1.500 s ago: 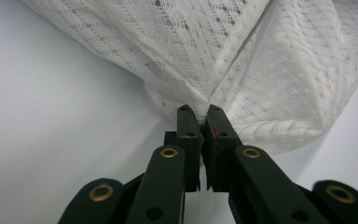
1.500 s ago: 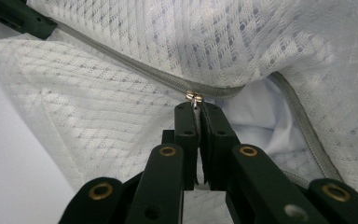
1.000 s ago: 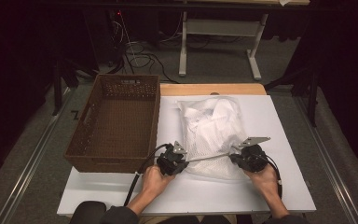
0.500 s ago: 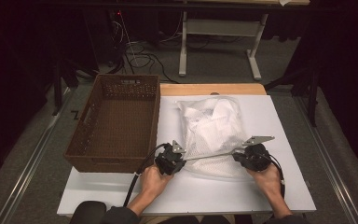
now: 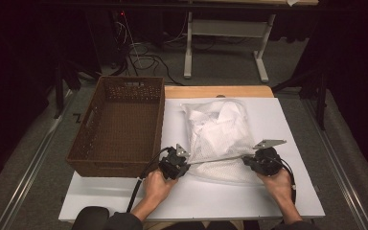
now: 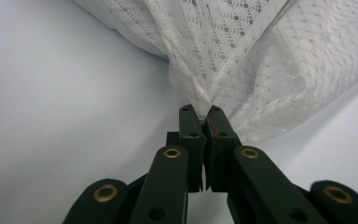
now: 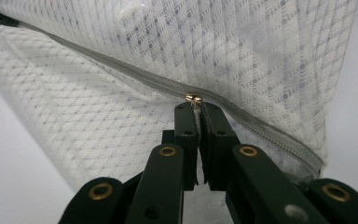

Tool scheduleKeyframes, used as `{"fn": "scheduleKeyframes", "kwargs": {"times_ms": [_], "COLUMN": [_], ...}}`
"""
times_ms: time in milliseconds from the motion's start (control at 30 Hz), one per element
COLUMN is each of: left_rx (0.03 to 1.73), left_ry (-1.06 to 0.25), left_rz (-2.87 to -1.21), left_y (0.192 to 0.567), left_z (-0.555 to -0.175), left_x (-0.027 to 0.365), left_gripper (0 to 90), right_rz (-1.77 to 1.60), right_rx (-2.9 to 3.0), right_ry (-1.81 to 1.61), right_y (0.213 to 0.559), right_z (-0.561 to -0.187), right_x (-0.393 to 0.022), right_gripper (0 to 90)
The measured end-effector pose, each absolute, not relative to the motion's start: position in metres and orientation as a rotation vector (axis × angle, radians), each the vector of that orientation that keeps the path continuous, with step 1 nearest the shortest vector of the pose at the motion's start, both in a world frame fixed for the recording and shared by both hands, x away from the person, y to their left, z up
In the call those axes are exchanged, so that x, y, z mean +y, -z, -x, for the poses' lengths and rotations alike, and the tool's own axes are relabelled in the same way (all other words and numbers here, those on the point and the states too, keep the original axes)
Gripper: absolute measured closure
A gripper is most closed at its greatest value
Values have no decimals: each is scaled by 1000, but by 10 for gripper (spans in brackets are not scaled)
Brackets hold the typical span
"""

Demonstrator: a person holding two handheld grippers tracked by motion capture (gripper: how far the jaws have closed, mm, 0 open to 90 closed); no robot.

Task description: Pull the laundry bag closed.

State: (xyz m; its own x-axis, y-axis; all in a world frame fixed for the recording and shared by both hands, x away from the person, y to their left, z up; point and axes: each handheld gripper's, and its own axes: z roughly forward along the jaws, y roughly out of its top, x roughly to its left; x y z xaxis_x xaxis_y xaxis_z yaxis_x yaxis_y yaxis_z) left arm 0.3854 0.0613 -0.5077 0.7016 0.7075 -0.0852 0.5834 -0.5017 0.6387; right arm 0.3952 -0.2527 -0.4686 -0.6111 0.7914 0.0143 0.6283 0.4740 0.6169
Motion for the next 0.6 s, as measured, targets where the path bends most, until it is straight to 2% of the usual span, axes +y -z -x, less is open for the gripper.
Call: {"fn": "scheduleKeyframes", "kwargs": {"times_ms": [600], "left_rx": [988], "left_ry": [-245], "left_rz": [-2247], "left_y": [509], "left_z": [-385], "left_x": [61], "left_gripper": [868], "right_rz": [-1267], "right_rx": [2433], "right_ry": [-879], "right_y": [468], "right_z": [-397], "right_x": [-268], "right_gripper": [871]}}
